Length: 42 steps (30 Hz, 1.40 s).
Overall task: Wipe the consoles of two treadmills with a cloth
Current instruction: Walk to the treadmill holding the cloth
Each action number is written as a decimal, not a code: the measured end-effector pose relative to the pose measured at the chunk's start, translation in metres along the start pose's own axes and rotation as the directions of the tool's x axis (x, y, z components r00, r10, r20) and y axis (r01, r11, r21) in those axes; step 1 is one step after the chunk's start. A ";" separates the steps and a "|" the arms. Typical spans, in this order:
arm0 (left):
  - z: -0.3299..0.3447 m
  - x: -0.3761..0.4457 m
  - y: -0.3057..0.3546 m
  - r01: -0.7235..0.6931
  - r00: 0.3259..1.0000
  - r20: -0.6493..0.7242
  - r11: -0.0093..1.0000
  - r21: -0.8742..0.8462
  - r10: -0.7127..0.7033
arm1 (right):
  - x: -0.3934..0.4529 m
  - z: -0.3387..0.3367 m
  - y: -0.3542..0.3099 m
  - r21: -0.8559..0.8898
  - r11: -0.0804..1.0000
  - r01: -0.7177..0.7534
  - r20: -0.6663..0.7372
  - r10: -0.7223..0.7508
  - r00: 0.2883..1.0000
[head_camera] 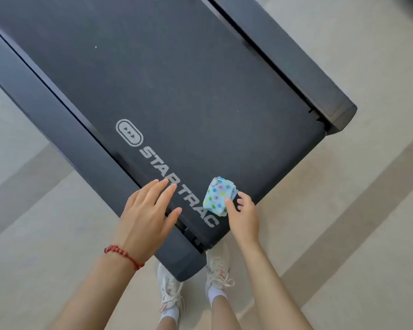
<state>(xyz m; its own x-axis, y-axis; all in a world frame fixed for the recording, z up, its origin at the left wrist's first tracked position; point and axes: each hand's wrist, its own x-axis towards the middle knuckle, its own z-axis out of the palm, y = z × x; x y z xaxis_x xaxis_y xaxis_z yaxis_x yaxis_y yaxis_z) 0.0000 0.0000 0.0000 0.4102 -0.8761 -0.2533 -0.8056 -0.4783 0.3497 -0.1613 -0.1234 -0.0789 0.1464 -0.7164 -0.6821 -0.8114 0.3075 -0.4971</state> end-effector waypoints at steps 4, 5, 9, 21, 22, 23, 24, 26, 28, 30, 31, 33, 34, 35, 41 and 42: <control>0.035 0.003 -0.012 0.017 1.000 -0.007 1.000 0.024 -0.017 | 0.033 0.031 0.017 0.078 0.986 -0.144 -0.020 0.146 0.989; 0.044 0.002 -0.015 0.021 1.000 -0.011 1.000 0.023 -0.021 | 0.039 0.039 0.023 0.116 0.979 -0.166 -0.019 0.169 0.985; 0.063 0.000 -0.023 0.053 0.998 -0.019 0.999 0.008 -0.053 | 0.054 0.063 0.029 0.258 0.940 -0.221 -0.066 0.246 0.967; 0.064 -0.012 -0.031 0.092 0.995 -0.043 0.995 -0.049 -0.094 | 0.068 0.076 0.032 0.506 0.797 -0.329 0.091 0.330 0.939; 0.060 -0.013 -0.032 0.096 0.994 -0.043 0.994 -0.050 -0.098 | 0.063 0.072 0.030 0.522 0.788 -0.327 0.102 0.323 0.941; 0.055 -0.015 -0.031 0.095 0.994 -0.044 0.994 -0.049 -0.098 | 0.057 0.067 0.027 0.535 0.783 -0.318 0.112 0.307 0.945; 0.049 -0.016 -0.030 0.096 0.994 -0.045 0.994 -0.047 -0.098 | 0.049 0.060 0.023 0.542 0.783 -0.305 0.119 0.288 0.950; 0.035 -0.021 -0.027 0.095 0.994 -0.042 0.994 -0.044 -0.097 | 0.029 0.044 0.012 0.546 0.792 -0.272 0.128 0.242 0.962; 0.016 -0.027 -0.021 0.088 0.995 -0.043 0.995 -0.045 -0.090 | 0.003 0.026 0.000 0.549 0.800 -0.241 0.149 0.190 0.970; -0.006 -0.034 -0.012 0.069 0.996 -0.056 0.997 -0.047 -0.071 | -0.028 0.005 -0.015 0.573 0.789 -0.222 0.177 0.145 0.973; -0.018 -0.037 -0.006 0.056 0.996 -0.062 0.997 -0.048 -0.059 | -0.044 -0.005 -0.022 0.589 0.779 -0.214 0.187 0.127 0.974; -0.043 -0.044 0.005 0.030 0.997 -0.076 0.998 -0.058 -0.034 | -0.077 -0.027 -0.037 0.618 0.762 -0.193 0.187 0.096 0.978; -0.055 -0.048 0.011 0.016 0.996 -0.084 0.998 -0.066 -0.022 | -0.094 -0.038 -0.044 0.633 0.753 -0.178 0.179 0.081 0.981; -0.070 -0.053 0.019 -0.003 0.995 -0.095 0.997 -0.073 -0.004 | -0.113 -0.051 -0.052 0.651 0.742 -0.161 0.166 0.068 0.984; -0.155 -0.079 0.070 -0.142 0.978 -0.168 0.986 -0.082 0.127 | -0.219 -0.126 -0.086 0.751 0.658 -0.053 0.036 0.039 0.999; -0.167 -0.083 0.080 -0.162 0.974 -0.172 0.983 -0.083 0.146 | -0.236 -0.138 -0.089 0.760 0.649 -0.033 0.011 0.038 0.999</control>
<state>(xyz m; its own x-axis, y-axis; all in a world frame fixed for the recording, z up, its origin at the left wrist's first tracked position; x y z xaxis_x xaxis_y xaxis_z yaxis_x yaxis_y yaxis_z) -0.0270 0.0241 0.1997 0.3557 -0.9337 -0.0409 -0.8232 -0.3338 0.4593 -0.2021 -0.0680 0.2000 0.1212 -0.6974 -0.7064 -0.1011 0.6993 -0.7077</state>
